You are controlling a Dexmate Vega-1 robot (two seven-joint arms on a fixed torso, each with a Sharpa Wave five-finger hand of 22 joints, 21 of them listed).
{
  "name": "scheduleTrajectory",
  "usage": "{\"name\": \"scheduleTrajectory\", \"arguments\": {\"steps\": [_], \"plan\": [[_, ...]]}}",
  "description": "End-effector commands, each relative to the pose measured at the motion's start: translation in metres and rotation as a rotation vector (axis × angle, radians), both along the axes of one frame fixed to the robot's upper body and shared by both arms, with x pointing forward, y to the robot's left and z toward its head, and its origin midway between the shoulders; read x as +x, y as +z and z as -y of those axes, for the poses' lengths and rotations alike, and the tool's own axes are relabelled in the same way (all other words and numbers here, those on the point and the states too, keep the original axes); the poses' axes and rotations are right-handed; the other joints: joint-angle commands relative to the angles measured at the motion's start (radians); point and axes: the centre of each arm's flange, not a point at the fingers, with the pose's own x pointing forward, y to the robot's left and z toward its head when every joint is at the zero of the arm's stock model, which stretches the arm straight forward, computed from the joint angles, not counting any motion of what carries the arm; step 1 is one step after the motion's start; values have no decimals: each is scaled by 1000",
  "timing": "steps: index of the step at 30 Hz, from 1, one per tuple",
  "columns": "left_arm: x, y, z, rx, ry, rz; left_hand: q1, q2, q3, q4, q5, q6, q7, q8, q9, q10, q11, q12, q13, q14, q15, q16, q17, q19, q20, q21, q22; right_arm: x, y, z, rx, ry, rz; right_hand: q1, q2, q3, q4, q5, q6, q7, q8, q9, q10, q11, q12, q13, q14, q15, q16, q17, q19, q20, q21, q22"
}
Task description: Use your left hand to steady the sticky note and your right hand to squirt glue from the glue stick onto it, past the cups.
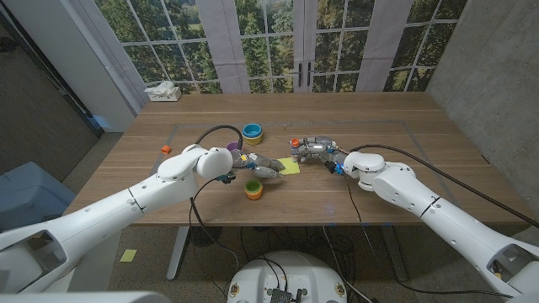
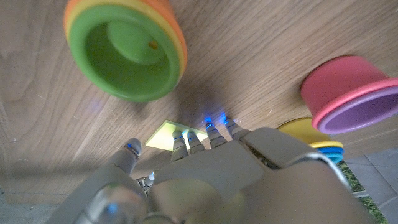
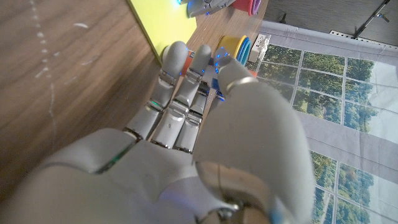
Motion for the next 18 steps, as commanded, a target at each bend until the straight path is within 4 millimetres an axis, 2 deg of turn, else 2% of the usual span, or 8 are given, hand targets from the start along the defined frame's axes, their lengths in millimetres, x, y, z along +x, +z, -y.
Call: {"name": "scheduleTrajectory", "arguments": {"steps": [1, 18], "plan": [[2, -1, 1, 7, 14, -7, -3, 29, 0, 4, 10, 24, 29, 2, 2, 3, -1, 5, 4, 2, 0, 1, -1, -15, -1, 3, 4, -6, -9, 0, -15, 6, -26, 6, 19, 8, 0, 6, 107, 100, 6, 2, 70, 50, 7, 1, 15, -47, 0, -2, 11, -106, 5, 3], [4, -4, 7, 15, 26, -9, -4, 23, -8, 6, 10, 14, 37, -1, 1, -8, -3, 1, 4, -6, -2, -3, -1, -19, -3, 3, 4, -13, -16, -8, -26, 52, -64, 2, 18, 11, 2, 7, 109, 105, 6, 5, 78, 46, 8, -2, 31, -44, -2, -11, 25, -106, 9, 3]]}}
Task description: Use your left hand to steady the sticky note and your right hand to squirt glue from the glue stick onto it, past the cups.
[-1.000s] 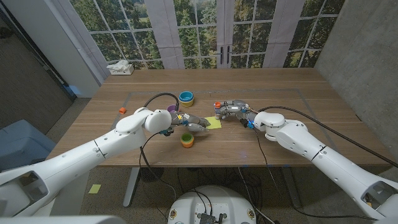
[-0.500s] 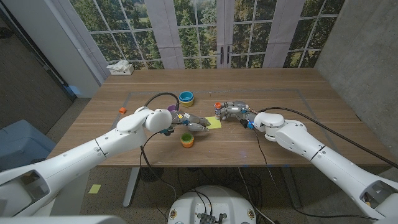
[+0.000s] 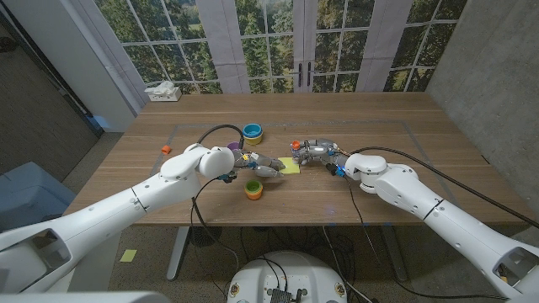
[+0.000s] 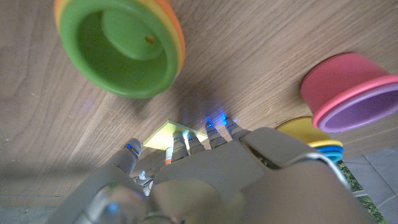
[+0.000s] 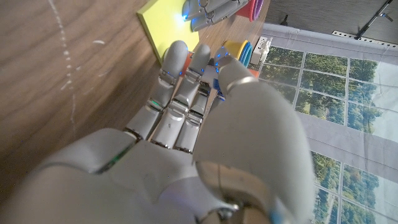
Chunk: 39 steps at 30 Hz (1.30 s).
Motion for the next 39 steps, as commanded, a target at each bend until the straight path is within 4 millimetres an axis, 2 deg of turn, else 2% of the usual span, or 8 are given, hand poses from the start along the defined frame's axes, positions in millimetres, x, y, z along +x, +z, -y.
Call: {"name": "scheduleTrajectory", "arguments": {"steps": [1, 23, 33, 39], "plan": [[1, -4, 4, 8, 7, -6, -4, 23, -4, 2, 10, 22, 28, 3, 1, -5, 1, 7, 5, -7, -3, -3, -1, -20, -3, 2, 1, -5, -6, -6, -10, 31, -27, 4, 17, 11, -1, 7, 107, 106, 4, 5, 67, 57, 8, 3, 10, -32, -2, 2, 11, -99, 9, 3], [0, -5, 7, 15, 16, 3, -5, 20, -15, 4, 11, 2, 23, 1, 1, -21, 4, 4, 5, -24, -5, -6, 0, -30, -4, 2, 1, -13, -11, 0, -24, 39, -37, 1, 20, 16, 2, 7, 111, 109, 5, 10, 77, 60, 12, 5, 24, -29, -2, -5, 23, -101, 7, 2], [-1, -3, 6, 21, 18, 15, -5, 19, -18, 5, 11, -1, 22, 1, 1, -24, 3, 3, 5, -26, -7, -6, 0, -30, -6, 3, 1, -10, -6, 1, 49, 100, 13, 0, 17, 15, 1, 7, 109, 108, 3, 12, 66, 60, 8, 7, 14, -33, -3, -2, 24, -99, 1, 1], [-1, -2, 6, 23, 16, 18, -5, 18, -20, 5, 11, -1, 21, 2, 1, -25, 1, 4, 5, -26, -8, -5, 0, -30, -7, 3, 2, -7, -2, 3, 121, 157, -20, -4, 19, 14, 4, 6, 109, 103, 1, 11, 63, 61, 8, 9, 9, -35, -2, 2, 22, -100, -3, 0]]}}
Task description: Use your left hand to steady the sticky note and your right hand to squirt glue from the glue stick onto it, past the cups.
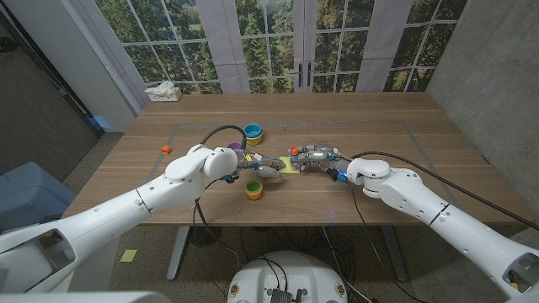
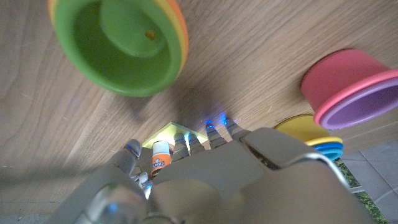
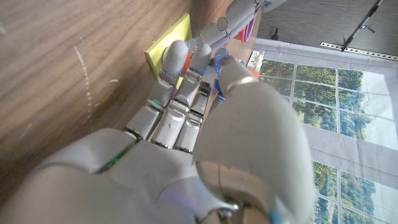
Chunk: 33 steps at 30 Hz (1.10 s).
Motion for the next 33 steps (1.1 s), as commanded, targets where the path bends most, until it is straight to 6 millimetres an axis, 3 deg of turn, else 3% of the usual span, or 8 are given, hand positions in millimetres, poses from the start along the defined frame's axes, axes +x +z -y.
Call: {"name": "scheduleTrajectory", "arguments": {"steps": [1, 4, 9, 30, 33], "plan": [[-1, 1, 0, 6, -1, 9, -5, 18, -5, 3, 3, 11, 9, 8, 2, -8, -1, 3, 4, -11, -1, 1, 0, -25, -2, 3, 2, 3, 8, 3, 110, 78, -4, -4, 18, 8, 9, 2, 108, 103, 6, 1, 58, 65, 8, 5, -5, -30, -2, 4, 12, -96, -4, 2], [-1, 2, 1, 7, -4, 12, -5, 17, -7, 3, 3, 12, 9, 8, 2, -7, -2, 3, 4, -11, -1, 1, 0, -25, -2, 3, 2, 3, 11, 9, 233, 210, -31, -5, 19, 7, 9, 2, 108, 102, 5, 1, 55, 66, 7, 5, -6, -30, -1, 6, 11, -97, -6, 2], [-1, 3, 1, 11, -5, 15, -4, 15, -9, 3, 3, 10, 7, 9, 2, -8, -4, 3, 4, -13, -2, 1, 0, -27, -2, 3, 2, -2, 15, 7, 195, 165, 42, -4, 19, 7, 8, 2, 105, 100, 4, 1, 56, 64, 8, 6, -10, -32, -1, 8, 10, -96, -9, 2], [-7, 8, 3, -26, -46, 69, -2, 11, -18, 0, 4, 18, 15, 14, 2, 4, -2, 10, 4, -8, -3, 4, -1, -23, -4, 7, 2, -3, 20, 16, 204, 155, 69, -8, 22, 7, 9, 2, 106, 97, 2, 3, 54, 62, 8, 8, -16, -33, 1, 14, 11, -97, -18, 3], [-12, 9, 0, -79, -107, 154, 2, 12, -24, -5, 6, 74, 39, 29, 3, 62, 32, 29, 5, 31, -7, 14, -3, -2, -3, 14, 0, -3, 20, 17, 207, 154, 71, -9, 23, 7, 10, 2, 106, 97, 1, 3, 55, 64, 8, 8, -15, -32, 2, 15, 11, -97, -19, 3]]}}
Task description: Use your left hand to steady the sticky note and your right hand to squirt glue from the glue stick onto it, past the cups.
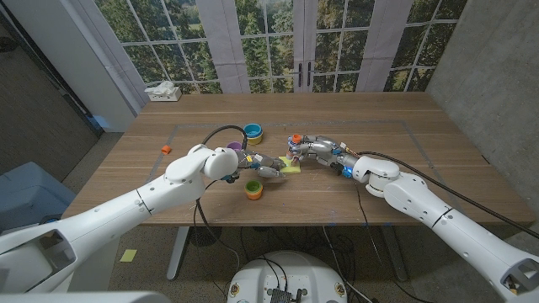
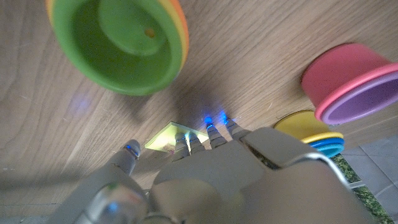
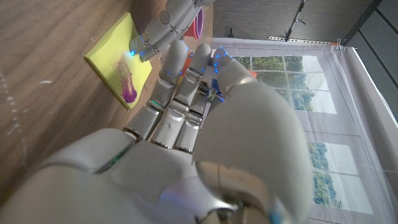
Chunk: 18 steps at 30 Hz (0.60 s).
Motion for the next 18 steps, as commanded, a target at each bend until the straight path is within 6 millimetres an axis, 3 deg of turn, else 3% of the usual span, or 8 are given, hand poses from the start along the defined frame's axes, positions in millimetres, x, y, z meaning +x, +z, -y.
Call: {"name": "scheduleTrajectory", "arguments": {"steps": [1, 3, 5, 18], "plan": [[-11, 7, -2, -103, -115, 165, 5, 16, -10, -9, 7, 132, 49, 31, 3, 109, 28, 35, 6, 75, -11, 21, 4, 24, -1, 21, 0, 0, 2, 5, 13, -4, 17, -9, 22, 7, 9, 3, 106, 97, 9, 3, 58, 60, 4, 3, -3, -41, 1, 5, 11, -97, -2, 2], [-13, 9, -3, -115, -128, 191, 15, 17, -8, -22, 8, 213, 52, 43, 4, 157, 45, 42, 6, 126, -19, 24, 1, 66, -1, 29, -2, 0, 2, 5, 17, -9, 15, -9, 23, 7, 9, 3, 106, 97, 8, 3, 58, 58, 4, 4, -1, -41, 2, 6, 11, -97, -3, 2], [-15, 10, -3, -130, -139, 216, 18, 18, -7, -27, 8, 235, 55, 44, 4, 181, 50, 46, 6, 145, -22, 25, 0, 80, -3, 31, -2, 0, 1, 6, 17, -3, 13, -7, 21, 7, 7, 3, 107, 96, 8, 2, 58, 58, 4, 3, -3, -43, 1, 6, 12, -97, -4, 3], [-23, 9, -5, -192, -160, 331, 31, 28, 7, -47, 9, 305, 70, 48, 7, 244, 57, 52, 7, 200, -29, 24, -1, 122, -10, 34, -3, -2, 1, 7, 22, -10, 23, -9, 21, 7, 7, 3, 107, 95, 7, 3, 59, 57, 4, 3, -3, -42, 2, 7, 13, -96, -7, 3]]}}
